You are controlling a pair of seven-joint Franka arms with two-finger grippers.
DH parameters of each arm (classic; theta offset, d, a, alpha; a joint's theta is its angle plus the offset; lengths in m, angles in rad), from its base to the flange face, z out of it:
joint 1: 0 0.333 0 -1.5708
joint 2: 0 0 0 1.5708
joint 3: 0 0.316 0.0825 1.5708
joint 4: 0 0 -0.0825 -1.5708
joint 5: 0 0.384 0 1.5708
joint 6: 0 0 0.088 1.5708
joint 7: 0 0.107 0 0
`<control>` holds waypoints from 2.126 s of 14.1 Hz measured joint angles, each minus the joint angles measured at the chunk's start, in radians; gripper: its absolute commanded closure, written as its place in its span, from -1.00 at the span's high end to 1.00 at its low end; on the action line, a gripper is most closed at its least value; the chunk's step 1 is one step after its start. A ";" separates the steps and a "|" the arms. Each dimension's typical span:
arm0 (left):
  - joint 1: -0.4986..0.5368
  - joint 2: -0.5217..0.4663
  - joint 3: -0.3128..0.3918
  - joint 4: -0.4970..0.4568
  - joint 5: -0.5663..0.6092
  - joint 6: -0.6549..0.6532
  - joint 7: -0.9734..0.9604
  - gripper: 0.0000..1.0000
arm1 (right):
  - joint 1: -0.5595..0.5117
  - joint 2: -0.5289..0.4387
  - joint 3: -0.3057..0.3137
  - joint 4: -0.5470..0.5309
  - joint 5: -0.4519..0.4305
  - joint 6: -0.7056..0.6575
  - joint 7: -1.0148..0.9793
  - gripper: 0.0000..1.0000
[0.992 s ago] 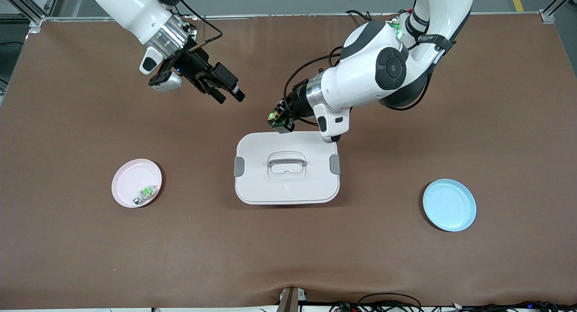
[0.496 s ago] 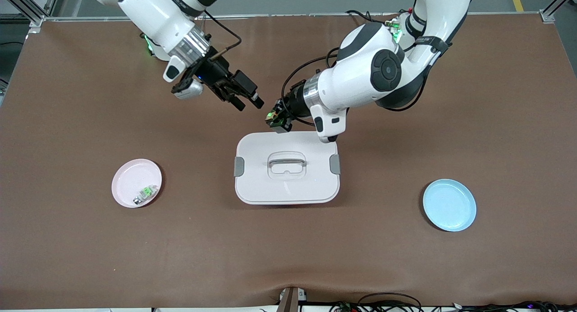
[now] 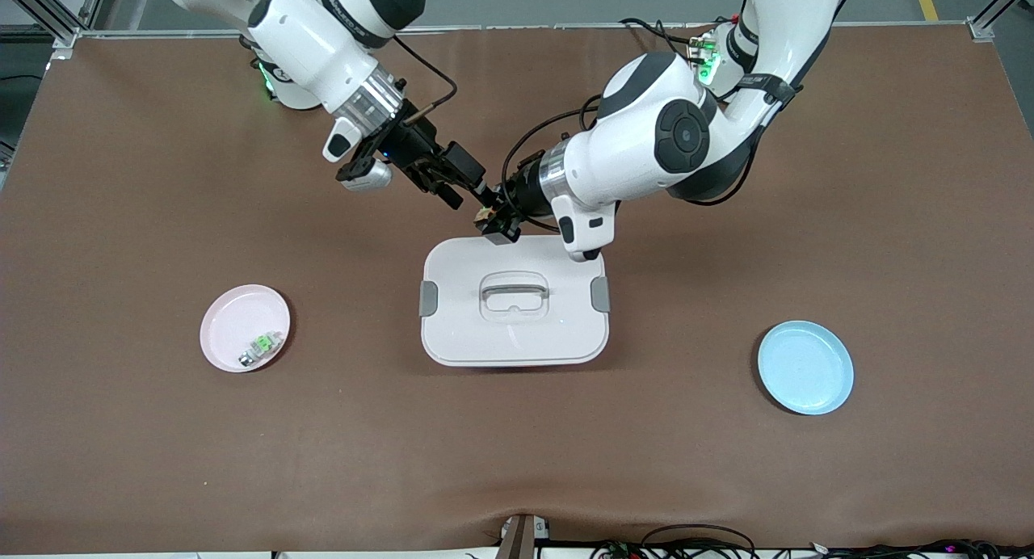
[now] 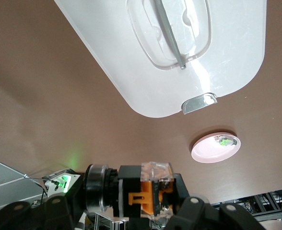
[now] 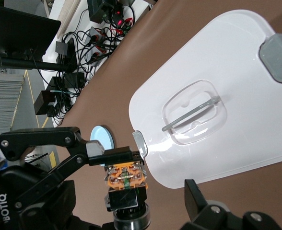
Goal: Transfer orange switch to right arm and place
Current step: 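Close the right gripper on the orange switch beside the left gripper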
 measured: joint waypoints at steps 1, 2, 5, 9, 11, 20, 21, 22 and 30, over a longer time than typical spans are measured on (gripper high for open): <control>0.000 0.000 0.000 0.000 0.000 0.001 0.000 -1.00 | 0.008 0.013 0.000 0.009 0.000 0.006 0.002 1.00; 0.000 0.000 0.001 0.000 0.000 0.001 0.000 -1.00 | 0.014 0.028 0.000 0.017 0.000 0.016 0.002 1.00; 0.000 0.001 0.002 0.000 0.000 0.002 0.000 -1.00 | 0.033 0.070 0.000 0.034 0.001 0.054 0.002 1.00; 0.000 0.001 0.002 0.000 0.000 0.002 0.000 -1.00 | 0.040 0.092 0.000 0.044 0.001 0.062 0.002 0.48; 0.000 0.001 0.002 0.001 0.000 0.002 0.000 -1.00 | 0.040 0.093 0.000 0.049 0.001 0.062 0.002 -0.23; -0.001 0.002 0.005 0.004 0.001 0.008 -0.003 -0.80 | 0.041 0.097 -0.003 0.062 0.004 0.064 0.014 -1.00; -0.001 0.002 0.005 0.004 0.001 0.008 -0.004 -0.57 | 0.041 0.098 -0.003 0.062 0.004 0.064 0.014 -1.00; -0.001 0.002 0.005 0.004 0.001 0.008 -0.005 -0.07 | 0.041 0.098 -0.003 0.063 0.004 0.064 0.014 -1.00; 0.006 -0.007 0.006 0.018 0.079 0.004 -0.006 1.00 | 0.044 0.116 -0.003 0.077 0.003 0.061 0.012 -1.00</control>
